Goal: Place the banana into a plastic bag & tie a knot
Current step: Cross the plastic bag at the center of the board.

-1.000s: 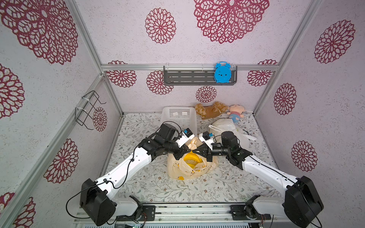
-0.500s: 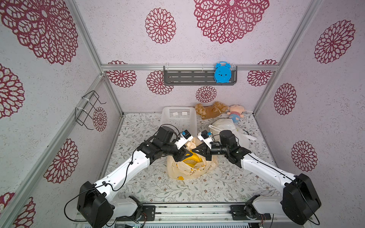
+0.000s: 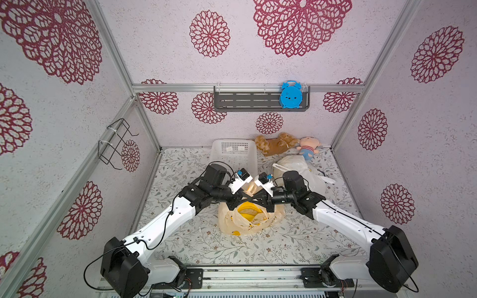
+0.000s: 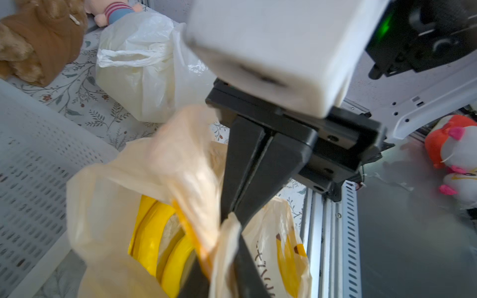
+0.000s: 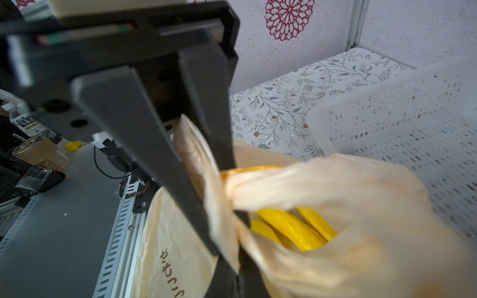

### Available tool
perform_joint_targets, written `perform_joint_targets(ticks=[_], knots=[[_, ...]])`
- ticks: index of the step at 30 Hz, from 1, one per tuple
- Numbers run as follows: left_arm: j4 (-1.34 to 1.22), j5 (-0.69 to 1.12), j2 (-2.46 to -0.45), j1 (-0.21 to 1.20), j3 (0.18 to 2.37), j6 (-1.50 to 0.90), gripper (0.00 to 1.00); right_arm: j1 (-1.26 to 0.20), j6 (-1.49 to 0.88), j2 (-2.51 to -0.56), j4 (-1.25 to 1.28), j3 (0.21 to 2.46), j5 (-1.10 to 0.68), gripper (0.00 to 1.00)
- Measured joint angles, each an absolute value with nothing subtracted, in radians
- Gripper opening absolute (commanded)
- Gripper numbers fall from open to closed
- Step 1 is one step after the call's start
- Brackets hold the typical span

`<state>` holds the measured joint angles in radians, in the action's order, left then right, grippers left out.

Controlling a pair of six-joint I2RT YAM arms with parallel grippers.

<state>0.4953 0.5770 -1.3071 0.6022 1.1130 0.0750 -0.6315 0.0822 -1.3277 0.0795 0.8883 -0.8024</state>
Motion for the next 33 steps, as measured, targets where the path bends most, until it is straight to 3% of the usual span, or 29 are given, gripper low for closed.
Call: perform_joint_targets(ticks=[11,18,28,31,33], knots=[[0.41,0.503,-1.304,0.595,1.08,0.051,0.0,-0.569,-0.056,-1.241,0.134,0.857,-0.749,0.74],[0.331,0.345,-1.29,0.627,1.027,0.054,0.0,-0.485,-0.286,-1.236,0.19,0.885,-0.713,0.75],[0.288,0.222,-1.289,0.678,1.027,0.078,0.0,-0.516,-0.419,-1.342,0.228,0.965,-0.738,0.75],[0.287,0.202,-1.289,0.69,1.027,0.083,0.0,-0.538,-0.423,-1.368,0.224,0.99,-0.738,0.72],[0.287,0.191,-1.289,0.695,1.027,0.086,0.0,-0.552,-0.423,-1.386,0.221,1.012,-0.738,0.65]])
